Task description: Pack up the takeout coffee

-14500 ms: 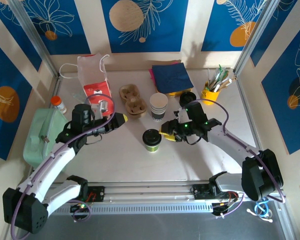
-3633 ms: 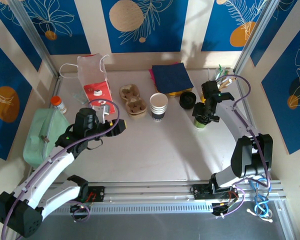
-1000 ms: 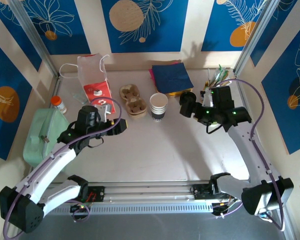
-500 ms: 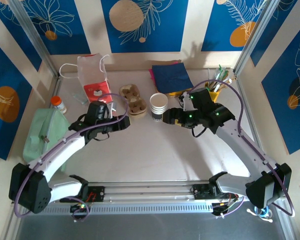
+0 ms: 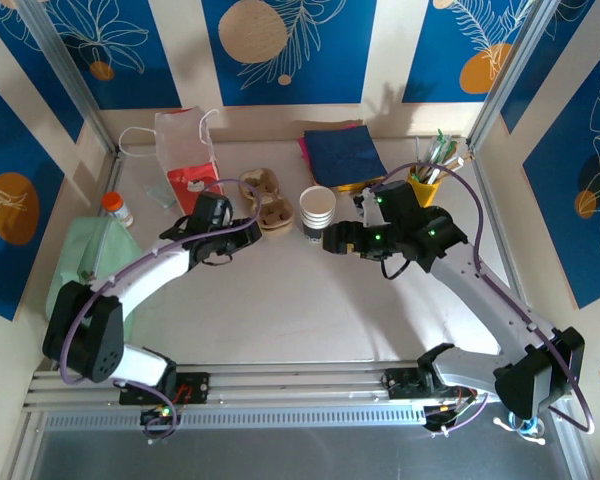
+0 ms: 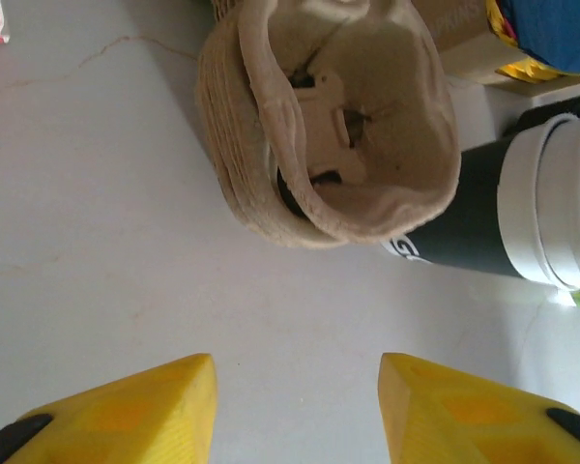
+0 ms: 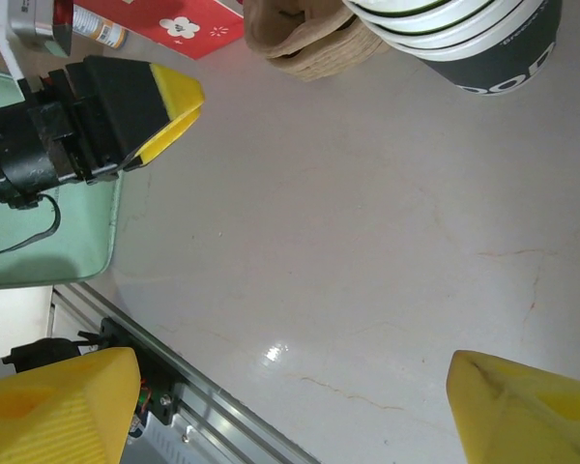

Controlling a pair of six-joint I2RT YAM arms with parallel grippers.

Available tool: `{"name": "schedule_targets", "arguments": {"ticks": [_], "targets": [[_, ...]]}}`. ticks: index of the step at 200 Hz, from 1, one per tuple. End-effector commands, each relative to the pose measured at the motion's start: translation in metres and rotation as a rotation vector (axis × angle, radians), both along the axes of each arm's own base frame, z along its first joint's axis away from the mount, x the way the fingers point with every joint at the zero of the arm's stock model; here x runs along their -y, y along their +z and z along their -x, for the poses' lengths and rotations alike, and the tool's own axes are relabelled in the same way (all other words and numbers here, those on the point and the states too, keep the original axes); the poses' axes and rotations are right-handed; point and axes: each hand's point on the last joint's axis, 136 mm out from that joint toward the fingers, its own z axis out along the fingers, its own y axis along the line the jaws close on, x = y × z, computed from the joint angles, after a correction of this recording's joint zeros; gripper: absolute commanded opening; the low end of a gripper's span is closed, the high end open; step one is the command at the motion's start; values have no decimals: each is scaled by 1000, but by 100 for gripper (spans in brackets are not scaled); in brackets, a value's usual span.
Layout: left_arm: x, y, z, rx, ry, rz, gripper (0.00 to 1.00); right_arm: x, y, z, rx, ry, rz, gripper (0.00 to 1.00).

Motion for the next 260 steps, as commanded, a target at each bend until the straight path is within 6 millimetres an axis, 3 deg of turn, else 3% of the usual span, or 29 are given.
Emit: {"name": "schedule_targets", "arguments": {"ticks": [1,21,78,149,260], "targets": [[1,11,-25,47,52,20,46,6,0,7,3,-1,17,83],[3,8,-35,45,66,29,45,8,-1,9,2,-4,21,83],[3,-3,-56,32,121,34,30,9,-3,10,-3,-7,23,83],[8,-11,-70,25,139,58,31,7,-2,6,-5,-10,21,83],[12,-12,-74,18,157,137,29,9,-13,3,-39,-24,37,83]]}}
